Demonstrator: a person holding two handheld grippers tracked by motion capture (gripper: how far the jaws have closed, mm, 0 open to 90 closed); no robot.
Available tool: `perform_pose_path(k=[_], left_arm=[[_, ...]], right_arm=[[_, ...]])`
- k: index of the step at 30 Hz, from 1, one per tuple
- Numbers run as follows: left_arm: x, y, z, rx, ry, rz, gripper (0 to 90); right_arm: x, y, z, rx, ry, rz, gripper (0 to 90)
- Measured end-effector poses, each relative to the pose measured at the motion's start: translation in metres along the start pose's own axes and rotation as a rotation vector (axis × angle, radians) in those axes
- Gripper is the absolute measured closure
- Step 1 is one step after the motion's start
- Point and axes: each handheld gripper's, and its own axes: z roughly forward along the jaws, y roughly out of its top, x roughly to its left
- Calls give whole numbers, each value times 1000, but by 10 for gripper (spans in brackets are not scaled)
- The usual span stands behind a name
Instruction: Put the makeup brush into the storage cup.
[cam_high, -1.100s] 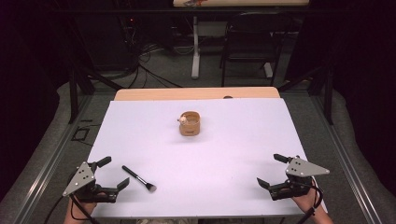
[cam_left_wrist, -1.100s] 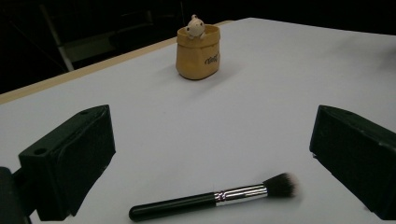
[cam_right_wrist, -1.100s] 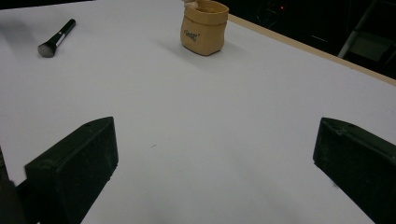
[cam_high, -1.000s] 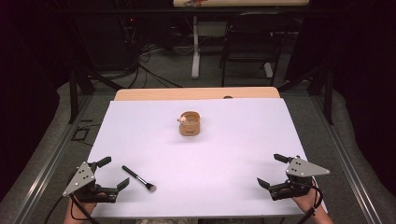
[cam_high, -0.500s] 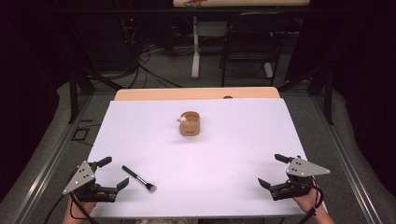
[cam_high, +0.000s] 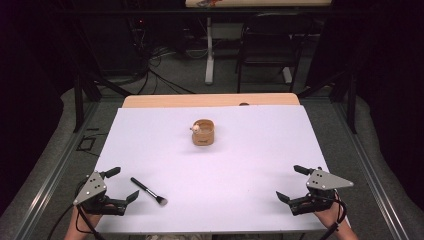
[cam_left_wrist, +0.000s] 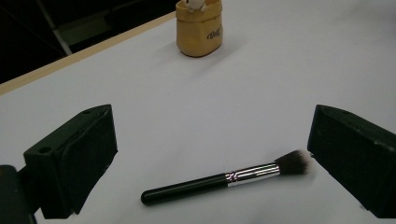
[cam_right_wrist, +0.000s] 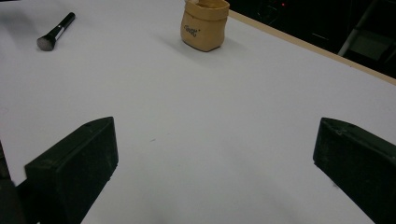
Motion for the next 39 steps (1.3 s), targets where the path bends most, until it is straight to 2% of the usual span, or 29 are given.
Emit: perform_pose_path(k=[4, 5, 12, 15, 24, 27, 31, 39], left_arm=[[1, 2, 4, 14, -23, 8, 17], [1, 3, 6, 32, -33, 11, 17], [2, 6, 12, 79, -68, 37, 19], [6, 6, 16, 108, -91, 26, 25], [11, 6, 18, 141, -106, 36, 21], [15, 8, 19, 157, -129, 28, 29], [19, 10, 21, 168, -135, 20, 34], [27, 18, 28, 216, -139, 69, 30]], right_arm=[[0, 0, 0, 2, 1, 0, 0], [0, 0, 0, 3, 1, 0, 0], [0, 0, -1, 5, 4, 1, 0], [1, -1, 0, 7, 7, -2, 0], [1, -1, 1, 10, 11, -2, 0], [1, -1, 1, 13, 11, 0, 0], [1, -1, 1, 17, 13, -1, 0], [0, -2, 1, 22, 13, 4, 0]])
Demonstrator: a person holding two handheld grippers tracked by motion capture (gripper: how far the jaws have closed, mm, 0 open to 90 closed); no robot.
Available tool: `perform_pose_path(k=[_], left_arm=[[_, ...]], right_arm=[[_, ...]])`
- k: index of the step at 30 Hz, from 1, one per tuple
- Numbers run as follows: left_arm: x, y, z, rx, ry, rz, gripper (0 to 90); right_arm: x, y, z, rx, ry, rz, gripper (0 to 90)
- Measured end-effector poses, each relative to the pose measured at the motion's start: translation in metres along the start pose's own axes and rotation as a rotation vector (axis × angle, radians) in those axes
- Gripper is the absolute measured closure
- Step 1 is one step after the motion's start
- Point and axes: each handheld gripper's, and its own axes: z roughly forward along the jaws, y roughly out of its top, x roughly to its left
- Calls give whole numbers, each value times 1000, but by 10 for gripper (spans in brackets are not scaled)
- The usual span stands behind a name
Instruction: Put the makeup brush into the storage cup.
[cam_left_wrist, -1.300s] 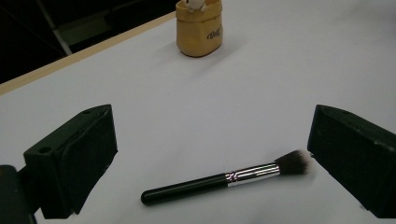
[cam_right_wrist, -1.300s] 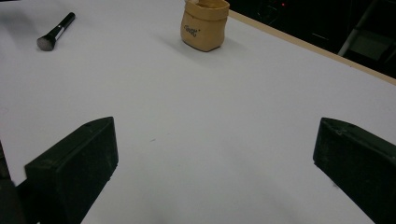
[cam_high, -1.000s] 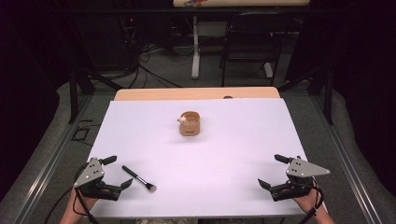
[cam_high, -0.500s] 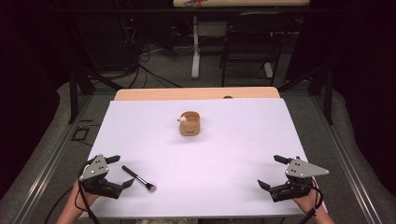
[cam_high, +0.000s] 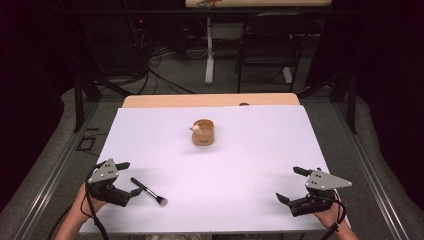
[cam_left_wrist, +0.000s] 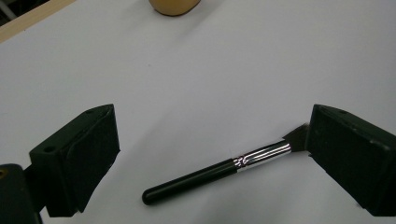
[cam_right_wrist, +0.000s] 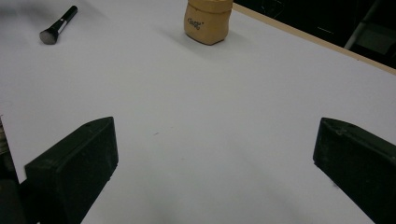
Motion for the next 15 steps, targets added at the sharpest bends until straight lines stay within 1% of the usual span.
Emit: perform_pose_path(k=[2, 4, 8, 9, 10, 11, 12, 13, 14, 15], left_arm=[[2, 3, 0, 24, -4, 13, 30], [4, 5, 0, 25, -12, 28, 28], [8, 10, -1, 57, -30, 55, 17], [9, 11, -1, 58, -35, 59, 15], [11, 14, 0, 76, -40, 75, 11], [11, 14, 0, 76, -40, 75, 5], [12, 17, 1, 87, -45, 89, 4], [12, 17, 1, 87, -45, 89, 4], [13, 18, 1, 102, -48, 99, 4], [14, 19, 2, 102, -57, 107, 1]], right_arm=[[0, 0, 0, 1, 0, 1, 0], [-1, 0, 0, -2, 1, -1, 0], [-1, 0, 0, 1, 0, -1, 0], [-1, 0, 0, 2, 3, -1, 0], [-1, 0, 0, 4, 2, -2, 0], [-1, 0, 0, 4, 2, -2, 0], [-1, -1, 0, 1, 4, -1, 0], [-1, -1, 0, 1, 4, -1, 0], [-1, -1, 0, 2, 3, -2, 0], [-1, -1, 0, 1, 5, -2, 0]])
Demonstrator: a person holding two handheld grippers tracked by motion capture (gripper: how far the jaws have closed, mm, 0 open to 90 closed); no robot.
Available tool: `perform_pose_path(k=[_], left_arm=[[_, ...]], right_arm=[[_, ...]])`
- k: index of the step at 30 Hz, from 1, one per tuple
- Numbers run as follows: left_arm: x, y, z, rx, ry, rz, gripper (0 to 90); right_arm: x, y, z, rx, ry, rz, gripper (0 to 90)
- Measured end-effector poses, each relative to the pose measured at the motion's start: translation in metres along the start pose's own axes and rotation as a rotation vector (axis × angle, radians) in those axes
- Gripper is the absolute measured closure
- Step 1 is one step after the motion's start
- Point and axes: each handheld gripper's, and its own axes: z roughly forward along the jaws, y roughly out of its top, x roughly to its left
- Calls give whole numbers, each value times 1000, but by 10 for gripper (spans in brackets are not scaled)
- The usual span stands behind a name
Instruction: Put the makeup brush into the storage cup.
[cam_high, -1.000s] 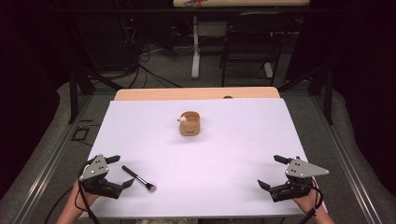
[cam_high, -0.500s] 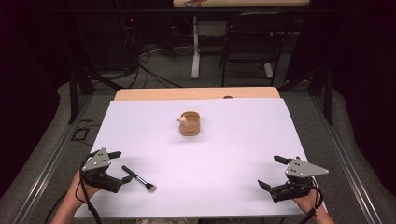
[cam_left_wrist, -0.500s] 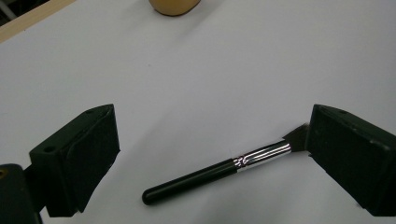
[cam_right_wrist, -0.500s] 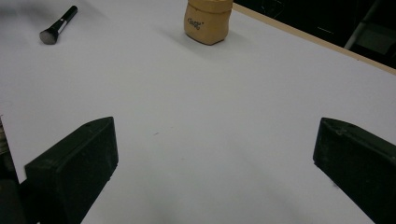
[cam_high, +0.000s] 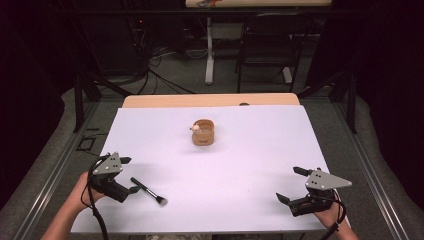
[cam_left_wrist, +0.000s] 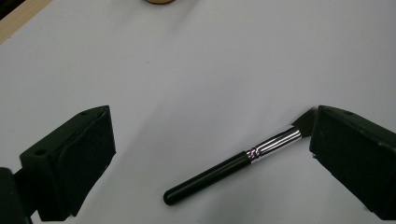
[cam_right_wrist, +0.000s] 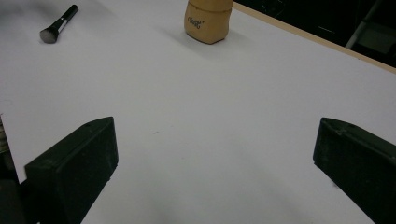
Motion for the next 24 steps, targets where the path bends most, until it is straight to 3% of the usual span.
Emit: perform_pose_path(k=[4, 13, 17, 24], left_arm=[[4, 5, 0, 26, -15, 37, 0], [7, 18, 9, 159, -16, 157, 0], [8, 22, 12, 187, -29, 178, 0], [7, 28, 22, 286, -59, 243, 0]], right_arm=[[-1, -1, 0, 3, 0, 2, 0], [-1, -1, 1, 5, 4, 4, 0], [-1, -1, 1, 9, 6, 3, 0], [-1, -1, 1, 10, 9, 4, 0]])
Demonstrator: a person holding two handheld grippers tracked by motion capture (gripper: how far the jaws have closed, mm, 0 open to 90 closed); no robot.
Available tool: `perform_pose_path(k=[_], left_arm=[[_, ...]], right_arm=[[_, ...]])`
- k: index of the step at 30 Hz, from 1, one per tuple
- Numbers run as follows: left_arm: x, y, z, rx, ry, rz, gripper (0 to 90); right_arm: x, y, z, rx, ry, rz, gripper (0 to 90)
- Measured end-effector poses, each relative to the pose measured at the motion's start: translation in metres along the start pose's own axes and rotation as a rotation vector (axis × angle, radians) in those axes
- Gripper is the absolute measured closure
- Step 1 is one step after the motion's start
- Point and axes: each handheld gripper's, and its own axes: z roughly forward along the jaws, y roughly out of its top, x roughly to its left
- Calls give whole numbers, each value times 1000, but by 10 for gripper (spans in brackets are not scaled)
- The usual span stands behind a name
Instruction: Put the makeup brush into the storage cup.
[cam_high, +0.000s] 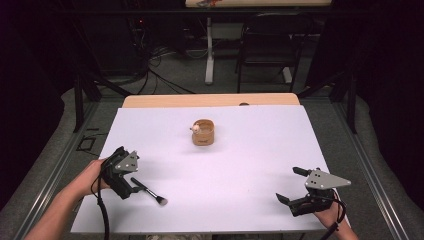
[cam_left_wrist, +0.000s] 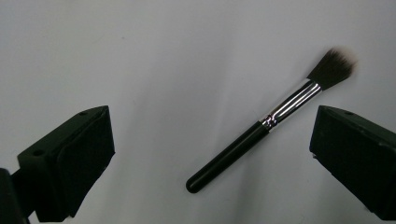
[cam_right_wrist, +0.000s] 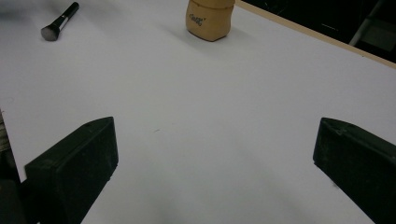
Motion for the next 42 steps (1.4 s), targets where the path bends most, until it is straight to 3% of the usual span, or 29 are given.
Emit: perform_pose_path(k=[2, 4, 13, 17, 29, 32, 35, 42], left_arm=[[1, 3, 3, 40, -13, 28, 0], [2, 4, 4, 49, -13, 38, 3], [5, 14, 9, 164, -47, 141, 97], [6, 17, 11, 187, -59, 153, 138], [5, 20, 23, 277, -105, 201, 137], [4, 20, 25, 283, -99, 213, 145], [3, 20, 26, 294, -94, 223, 179], [-1, 24, 32, 317, -128, 260, 289]], right_arm=[[0, 0, 0, 0, 0, 0, 0], [0, 0, 0, 1, 0, -1, 0], [0, 0, 0, 6, 1, -2, 0], [0, 0, 0, 6, 1, -2, 0], [0, 0, 1, 7, 5, -3, 0], [0, 0, 1, 5, 5, -2, 0], [0, 0, 1, 13, 6, -3, 0], [0, 0, 2, 15, 4, -4, 0]])
